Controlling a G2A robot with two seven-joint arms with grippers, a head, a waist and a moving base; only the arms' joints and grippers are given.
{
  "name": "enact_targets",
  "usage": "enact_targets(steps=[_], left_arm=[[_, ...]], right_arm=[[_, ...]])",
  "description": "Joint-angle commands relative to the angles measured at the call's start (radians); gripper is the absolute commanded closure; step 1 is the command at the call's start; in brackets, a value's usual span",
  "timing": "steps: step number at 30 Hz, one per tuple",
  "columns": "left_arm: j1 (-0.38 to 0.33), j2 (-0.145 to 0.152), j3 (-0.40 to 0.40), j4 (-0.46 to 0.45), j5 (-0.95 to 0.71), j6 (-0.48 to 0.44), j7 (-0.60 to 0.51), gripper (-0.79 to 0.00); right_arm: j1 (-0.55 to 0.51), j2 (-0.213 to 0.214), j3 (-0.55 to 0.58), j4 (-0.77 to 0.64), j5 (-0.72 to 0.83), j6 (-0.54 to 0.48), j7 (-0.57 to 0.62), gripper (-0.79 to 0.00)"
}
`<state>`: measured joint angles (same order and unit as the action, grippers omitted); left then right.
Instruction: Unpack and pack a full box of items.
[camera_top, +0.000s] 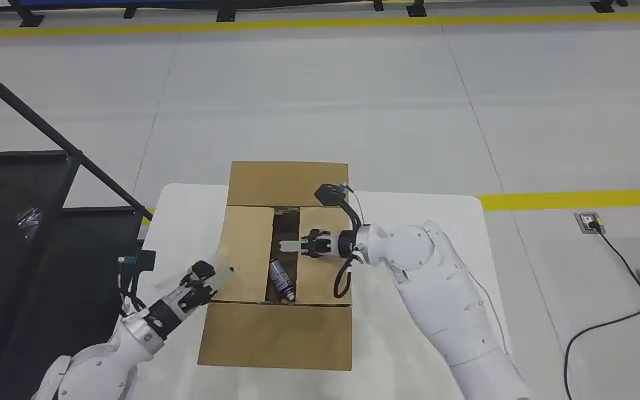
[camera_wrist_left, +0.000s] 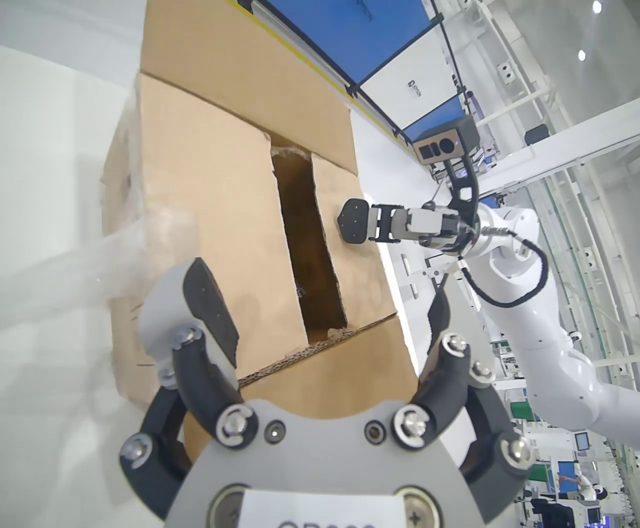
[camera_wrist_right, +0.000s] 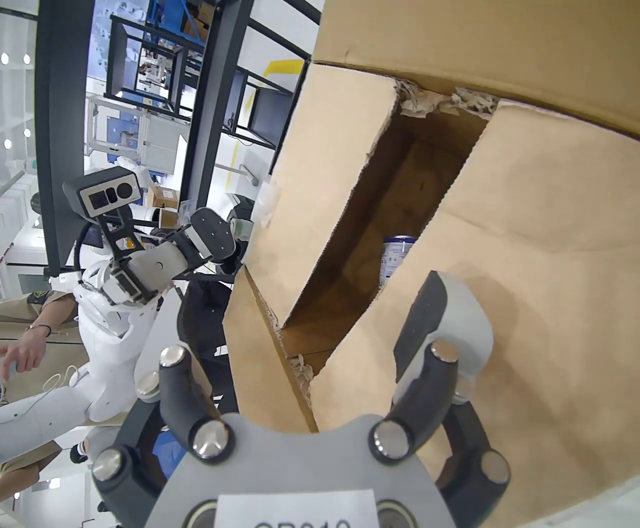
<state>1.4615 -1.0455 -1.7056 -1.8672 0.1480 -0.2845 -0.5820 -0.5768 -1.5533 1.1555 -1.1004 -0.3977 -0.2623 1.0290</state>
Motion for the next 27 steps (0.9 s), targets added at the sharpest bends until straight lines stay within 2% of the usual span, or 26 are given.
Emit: enact_targets(steps=[1,7,12,15,17,27], left_arm=[[0.015,0.006,-0.06,0.008,-0.052,-0.015,-0.05,-0.785],[0.039,0.033,-0.182,0.121,-0.16,-0.078,-0.338,-0.785],[0.013,0.061,-0.199,0.246,-0.279,-0.105,-0.69,-0.785],[-0.026,0.074,-0.174,0.304,-0.303,-0.121,-0.832,-0.785],[-0.044,0.08,-0.135,0.317,-0.304,-0.102,-0.851,-0.785],[-0.124,0.093,0.02,0.381,-0.42,-0.09,-0.863,-0.785]], right_arm=[[-0.013,0.005,0.008,-0.035,-0.001,-0.011,-0.015,-0.785],[-0.052,0.019,0.022,-0.125,-0.056,0.003,-0.074,-0.785],[-0.052,0.019,0.022,-0.125,-0.056,0.003,-0.074,-0.785],[-0.052,0.019,0.022,-0.125,-0.056,0.003,-0.074,-0.785],[-0.052,0.019,0.022,-0.125,-0.056,0.003,-0.074,-0.785],[-0.115,0.033,0.1,-0.151,0.047,-0.046,-0.277,-0.785]])
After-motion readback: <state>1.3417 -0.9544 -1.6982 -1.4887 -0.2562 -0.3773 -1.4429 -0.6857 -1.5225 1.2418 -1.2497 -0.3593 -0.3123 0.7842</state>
